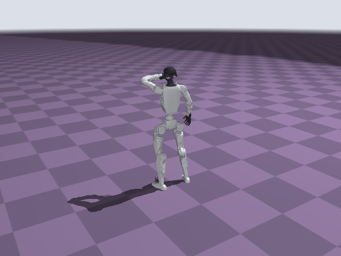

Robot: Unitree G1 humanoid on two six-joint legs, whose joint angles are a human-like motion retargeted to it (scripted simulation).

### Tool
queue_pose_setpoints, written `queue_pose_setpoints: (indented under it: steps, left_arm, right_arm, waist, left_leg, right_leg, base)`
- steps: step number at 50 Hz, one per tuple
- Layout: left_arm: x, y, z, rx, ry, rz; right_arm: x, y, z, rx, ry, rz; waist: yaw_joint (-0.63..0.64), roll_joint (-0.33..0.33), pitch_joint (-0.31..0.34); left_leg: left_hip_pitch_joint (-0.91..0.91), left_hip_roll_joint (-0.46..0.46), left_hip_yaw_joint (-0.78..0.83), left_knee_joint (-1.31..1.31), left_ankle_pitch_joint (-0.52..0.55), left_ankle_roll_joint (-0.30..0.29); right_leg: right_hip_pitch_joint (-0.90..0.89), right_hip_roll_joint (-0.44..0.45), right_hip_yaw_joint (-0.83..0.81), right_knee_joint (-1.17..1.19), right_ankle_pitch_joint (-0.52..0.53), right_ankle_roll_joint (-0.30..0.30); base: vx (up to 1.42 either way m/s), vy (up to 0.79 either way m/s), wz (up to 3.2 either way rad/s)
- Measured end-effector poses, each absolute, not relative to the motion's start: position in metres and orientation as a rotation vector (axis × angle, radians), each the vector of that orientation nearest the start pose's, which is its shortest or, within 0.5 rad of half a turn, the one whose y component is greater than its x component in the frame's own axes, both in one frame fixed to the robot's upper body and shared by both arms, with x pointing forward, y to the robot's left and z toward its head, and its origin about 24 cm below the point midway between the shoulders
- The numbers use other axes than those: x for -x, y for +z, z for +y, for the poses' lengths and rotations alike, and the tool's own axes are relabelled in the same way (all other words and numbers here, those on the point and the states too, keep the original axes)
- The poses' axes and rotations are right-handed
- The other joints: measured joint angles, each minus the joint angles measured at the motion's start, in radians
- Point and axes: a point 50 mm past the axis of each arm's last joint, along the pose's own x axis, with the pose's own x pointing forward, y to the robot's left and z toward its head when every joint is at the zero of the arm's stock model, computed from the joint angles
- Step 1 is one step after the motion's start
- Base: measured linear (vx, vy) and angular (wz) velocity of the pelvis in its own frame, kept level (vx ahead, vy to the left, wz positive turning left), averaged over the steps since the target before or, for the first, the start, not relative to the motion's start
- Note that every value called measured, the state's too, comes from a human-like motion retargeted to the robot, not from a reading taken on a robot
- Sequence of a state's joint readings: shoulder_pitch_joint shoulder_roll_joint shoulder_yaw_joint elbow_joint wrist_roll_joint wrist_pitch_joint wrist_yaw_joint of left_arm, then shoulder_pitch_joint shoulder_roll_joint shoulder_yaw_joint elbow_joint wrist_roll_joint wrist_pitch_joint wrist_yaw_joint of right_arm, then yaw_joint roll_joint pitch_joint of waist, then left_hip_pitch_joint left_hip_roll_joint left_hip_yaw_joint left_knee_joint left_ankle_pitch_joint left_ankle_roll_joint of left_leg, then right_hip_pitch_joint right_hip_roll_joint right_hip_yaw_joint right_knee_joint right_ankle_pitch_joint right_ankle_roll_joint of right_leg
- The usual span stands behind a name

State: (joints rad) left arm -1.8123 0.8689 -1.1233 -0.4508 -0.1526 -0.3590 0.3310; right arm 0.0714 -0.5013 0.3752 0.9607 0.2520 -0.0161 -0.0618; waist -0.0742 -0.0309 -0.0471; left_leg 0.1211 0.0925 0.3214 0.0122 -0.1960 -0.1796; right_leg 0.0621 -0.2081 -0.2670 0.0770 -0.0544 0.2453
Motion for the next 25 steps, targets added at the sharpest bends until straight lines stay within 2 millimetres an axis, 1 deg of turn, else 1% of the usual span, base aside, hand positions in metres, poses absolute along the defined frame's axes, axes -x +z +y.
queue_pose_setpoints:
  steps: [2, 8, 10, 13, 17, 20, 22, 25]
  left_arm:
    - [-0.14, 0.359, -0.001, -0.884, -1.03, -1.843]
    - [-0.148, 0.352, 0.027, -0.898, -0.99, -1.751]
    - [-0.151, 0.351, 0.033, -0.902, -0.971, -1.73]
    - [-0.155, 0.354, 0.031, -0.912, -0.95, -1.731]
    - [-0.157, 0.36, 0.014, -0.916, -0.942, -1.771]
    - [-0.157, 0.362, 0.003, -0.9, -0.951, -1.789]
    - [-0.159, 0.359, 0.002, -0.882, -0.963, -1.774]
    - [-0.164, 0.351, 0.013, -0.848, -0.976, -1.704]
  right_arm:
    - [-0.111, -0.126, -0.29, 0.435, -0.083, 1.053]
    - [-0.119, -0.121, -0.289, 0.438, -0.076, 1.004]
    - [-0.119, -0.12, -0.289, 0.44, -0.071, 0.998]
    - [-0.114, -0.122, -0.29, 0.446, -0.062, 1.018]
    - [-0.104, -0.127, -0.289, 0.451, -0.047, 1.066]
    - [-0.102, -0.129, -0.288, 0.447, -0.032, 1.081]
    - [-0.108, -0.126, -0.288, 0.447, -0.021, 1.059]
    - [-0.126, -0.114, -0.291, 0.463, -0.01, 0.971]
  waist:
    - [0.003, -0.001, 0.002]
    - [0.015, 0.002, 0.009]
    - [0.017, 0.003, 0.011]
    - [0.019, 0.004, 0.01]
    - [0.021, -0.002, 0.01]
    - [0.022, -0.011, 0.014]
    - [0.026, -0.018, 0.02]
    - [0.035, -0.028, 0.034]
  left_leg:
    - [0.002, 0.0, 0.007, 0.0, -0.001, 0.001]
    - [0.009, 0.003, 0.032, -0.001, -0.005, 0.003]
    - [0.01, 0.003, 0.035, -0.001, -0.005, 0.003]
    - [0.009, 0.003, 0.029, -0.001, -0.005, 0.002]
    - [0.002, 0.001, 0.01, -0.001, -0.002, 0.001]
    - [-0.002, -0.002, -0.002, -0.001, 0.001, 0.0]
    - [-0.003, -0.003, -0.005, 0.0, 0.002, 0.0]
    - [0.0, -0.004, 0.001, 0.0, 0.001, -0.001]
  right_leg:
    - [-0.003, 0.001, 0.007, 0.0, 0.001, 0.0]
    - [-0.014, 0.005, 0.033, 0.002, 0.006, 0.006]
    - [-0.015, 0.006, 0.035, 0.003, 0.007, 0.007]
    - [-0.013, 0.005, 0.029, 0.003, 0.006, 0.007]
    - [-0.006, 0.002, 0.011, 0.002, 0.002, 0.004]
    - [-0.002, -0.001, -0.001, 0.0, 0.001, 0.001]
    - [0.0, -0.003, -0.003, -0.001, 0.001, 0.0]
    - [0.0, -0.004, 0.004, -0.002, 0.003, 0.0]
  base:
    - [0.0, 0.0, -0.1]
    - [0.0, 0.0, -0.19]
    - [0.0, 0.0, 0.0]
    - [0.0, 0.0, 0.0]
    - [0.0, 0.01, 0.23]
    - [-0.01, 0.0, 0.15]
    - [0.0, 0.0, 0.0]
    - [0.0, 0.0, -0.06]
